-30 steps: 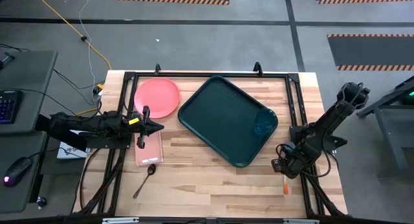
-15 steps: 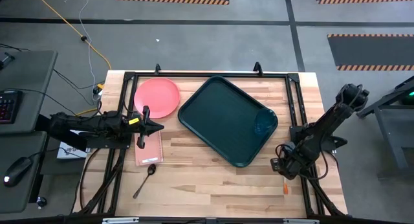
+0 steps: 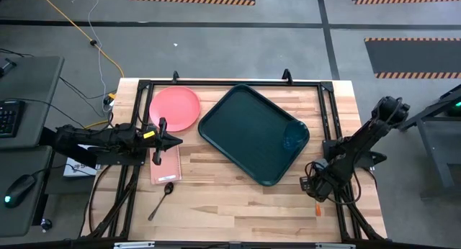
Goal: Pick and place plate/cup/fork/spoon on tray
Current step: Put the orange fork on the black serving tray to the left
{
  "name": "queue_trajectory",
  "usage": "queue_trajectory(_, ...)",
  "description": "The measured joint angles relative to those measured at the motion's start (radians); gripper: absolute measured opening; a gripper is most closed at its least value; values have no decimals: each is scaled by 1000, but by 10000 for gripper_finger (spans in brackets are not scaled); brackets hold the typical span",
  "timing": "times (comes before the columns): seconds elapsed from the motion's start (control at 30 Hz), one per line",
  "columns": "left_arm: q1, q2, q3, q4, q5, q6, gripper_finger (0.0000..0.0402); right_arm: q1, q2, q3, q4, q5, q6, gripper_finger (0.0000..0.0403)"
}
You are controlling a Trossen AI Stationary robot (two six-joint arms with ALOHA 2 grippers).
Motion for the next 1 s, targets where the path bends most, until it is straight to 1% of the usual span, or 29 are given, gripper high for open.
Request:
queue_trajectory(0.13, 0, 0, 0, 0, 0, 0, 5, -11, 3, 0, 6, -7, -5, 108)
queue_trajectory(0.23, 0, 0, 0, 0, 0, 0, 5, -24, 4, 1, 8, -11, -15, 97)
queue_trajectory(0.33, 0, 0, 0, 0, 0, 0, 5, -32, 5, 1, 11, -26, -20, 69)
queue_trajectory(0.47, 0, 0, 0, 0, 0, 0, 5, -36, 6, 1, 16, -29, -58, 14)
queue_trajectory(0.5, 0, 0, 0, 0, 0, 0, 5, -36, 6, 1, 16, -28, -70, 9)
queue_trajectory(0.63, 0, 0, 0, 0, 0, 0, 5, -36, -1, 11, 14, -29, -114, 18)
queue_trajectory(0.7, 0, 0, 0, 0, 0, 0, 5, -34, -8, 36, -8, -17, -165, 14)
queue_trajectory(0.77, 0, 0, 0, 0, 0, 0, 5, -34, -26, 81, -7, 17, -232, 6)
queue_trajectory(0.87, 0, 0, 0, 0, 0, 0, 5, -34, -32, 155, -12, 84, -325, 6)
queue_trajectory(0.93, 0, 0, 0, 0, 0, 0, 5, -34, -33, 212, -20, 159, -390, 7)
queue_trajectory(1.0, 0, 0, 0, 0, 0, 0, 5, -34, -34, 268, -9, 267, -476, 4)
